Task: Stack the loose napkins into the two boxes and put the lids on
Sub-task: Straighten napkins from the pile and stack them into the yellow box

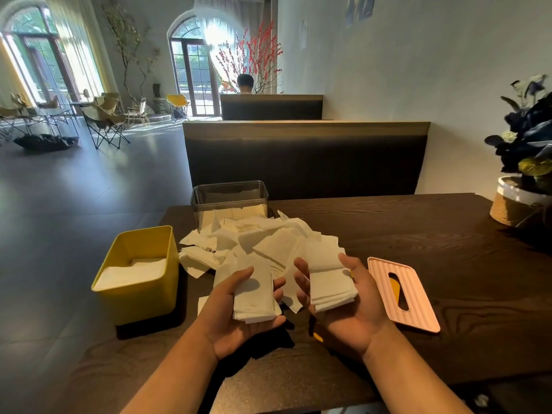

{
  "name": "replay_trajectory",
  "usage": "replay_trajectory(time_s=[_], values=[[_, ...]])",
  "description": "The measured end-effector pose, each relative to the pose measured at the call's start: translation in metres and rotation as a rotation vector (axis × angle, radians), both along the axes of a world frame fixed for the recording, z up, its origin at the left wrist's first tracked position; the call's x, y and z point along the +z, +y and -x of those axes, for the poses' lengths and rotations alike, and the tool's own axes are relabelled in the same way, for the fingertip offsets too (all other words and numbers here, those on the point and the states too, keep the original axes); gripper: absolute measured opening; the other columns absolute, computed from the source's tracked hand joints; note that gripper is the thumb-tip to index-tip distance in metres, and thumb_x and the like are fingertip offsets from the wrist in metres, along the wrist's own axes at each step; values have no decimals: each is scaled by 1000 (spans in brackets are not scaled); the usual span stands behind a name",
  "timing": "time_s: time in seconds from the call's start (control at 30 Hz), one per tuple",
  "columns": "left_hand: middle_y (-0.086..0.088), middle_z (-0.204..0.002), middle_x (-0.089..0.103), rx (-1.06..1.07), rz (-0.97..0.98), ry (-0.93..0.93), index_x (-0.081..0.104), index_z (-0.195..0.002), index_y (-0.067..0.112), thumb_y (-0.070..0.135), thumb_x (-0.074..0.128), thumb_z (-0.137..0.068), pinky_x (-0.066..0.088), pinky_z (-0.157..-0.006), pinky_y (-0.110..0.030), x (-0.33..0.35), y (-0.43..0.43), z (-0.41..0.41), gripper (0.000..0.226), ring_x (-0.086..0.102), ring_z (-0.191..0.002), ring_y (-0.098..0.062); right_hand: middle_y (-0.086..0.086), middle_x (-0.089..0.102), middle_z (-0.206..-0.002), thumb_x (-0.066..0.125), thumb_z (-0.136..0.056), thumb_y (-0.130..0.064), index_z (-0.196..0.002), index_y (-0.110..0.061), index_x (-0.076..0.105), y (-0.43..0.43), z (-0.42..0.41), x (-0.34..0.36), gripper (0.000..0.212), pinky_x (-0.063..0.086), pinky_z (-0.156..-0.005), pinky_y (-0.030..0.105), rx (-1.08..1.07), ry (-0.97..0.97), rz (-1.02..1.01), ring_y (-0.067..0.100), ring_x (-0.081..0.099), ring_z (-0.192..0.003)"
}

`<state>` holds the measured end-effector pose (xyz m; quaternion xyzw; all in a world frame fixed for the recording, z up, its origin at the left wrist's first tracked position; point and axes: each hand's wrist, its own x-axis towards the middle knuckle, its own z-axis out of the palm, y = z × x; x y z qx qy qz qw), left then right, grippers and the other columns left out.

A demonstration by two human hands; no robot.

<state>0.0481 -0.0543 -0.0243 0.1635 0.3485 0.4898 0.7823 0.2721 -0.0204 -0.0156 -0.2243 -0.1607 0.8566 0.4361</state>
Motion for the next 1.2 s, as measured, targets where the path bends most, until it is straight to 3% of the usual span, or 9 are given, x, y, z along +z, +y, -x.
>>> replay_trajectory(time_s=[0.17, 0.3, 0.4, 0.53, 0.63, 0.77, 0.87, 1.07, 1.2], values=[[-17, -116, 72, 12, -1, 4, 81, -110, 0, 42, 62, -94, 56, -91, -53, -2, 3, 2, 49, 69, -102, -25, 23, 67, -133, 74, -84, -37, -132, -5, 71, -5, 1, 0, 57, 50, -79, 40, 60, -144, -122, 29, 68, -98], [-16, -112, 72, 37, 4, 0, 83, -104, 2, 42, 61, -93, 59, -87, -51, -5, 5, 3, 47, 69, -100, -24, 23, 69, -113, 95, -56, -20, -145, -9, 56, -6, 1, -2, 98, 55, -63, 35, 104, -178, -184, 28, 66, -85], [-17, -117, 71, 57, 2, -10, 82, -106, 2, 42, 64, -91, 60, -84, -52, -4, 5, 3, 47, 67, -103, -25, 24, 65, -126, 97, -58, -26, -148, -8, 54, -7, 4, -3, 101, 56, -69, 40, 113, -58, -150, 31, 67, -90], [-20, -111, 69, 47, 6, -25, 79, -115, 0, 42, 70, -88, 62, -81, -50, -2, 3, 3, 50, 66, -102, -29, 27, 57, -144, 74, -81, -63, -144, -7, 61, -7, 9, -4, 85, 55, -90, 49, 174, 48, -117, 39, 62, -117], [-21, -119, 64, 26, 22, -80, 64, -139, 0, 39, 77, -87, 60, -85, -53, -1, 3, 4, 67, 62, -109, -31, 25, 60, -142, 67, -88, -67, -138, -10, 67, -8, 12, -4, 76, 52, -99, 51, 134, 56, -67, 38, 64, -117], [-22, -110, 70, 67, 3, -56, 64, -135, 3, 41, 67, -89, 62, -78, -52, -4, 5, 2, 60, 70, -94, -32, 24, 65, -135, 87, -75, -34, -126, 1, 72, -9, 13, 1, 64, 55, -96, 47, 99, -17, -56, 35, 68, -115], [-22, -110, 70, 70, 4, -75, 60, -140, 6, 41, 68, -89, 61, -79, -53, -7, 8, 4, 62, 70, -94, -32, 25, 69, -126, 68, -84, -10, -110, 6, 78, -8, 15, 3, 32, 59, -91, 42, 115, -94, -62, 33, 72, -107], [-21, -117, 70, 68, -13, -17, 66, -133, 4, 37, 68, -89, 62, -79, -53, -8, 7, 1, 55, 69, -99, -28, 26, 70, -123, 53, -95, -17, -117, 3, 77, -9, 17, 5, 38, 44, -111, 53, 43, -208, -64, 36, 67, -110], [-19, -124, 68, 58, -55, 32, 81, -113, 4, 38, 64, -92, 56, -94, -55, -9, 6, 0, 43, 65, -109, -27, 29, 72, -117, 65, -95, -15, -122, -5, 73, -15, 15, 19, 30, 59, -86, 53, 5, -396, -285, 41, 73, -100]])
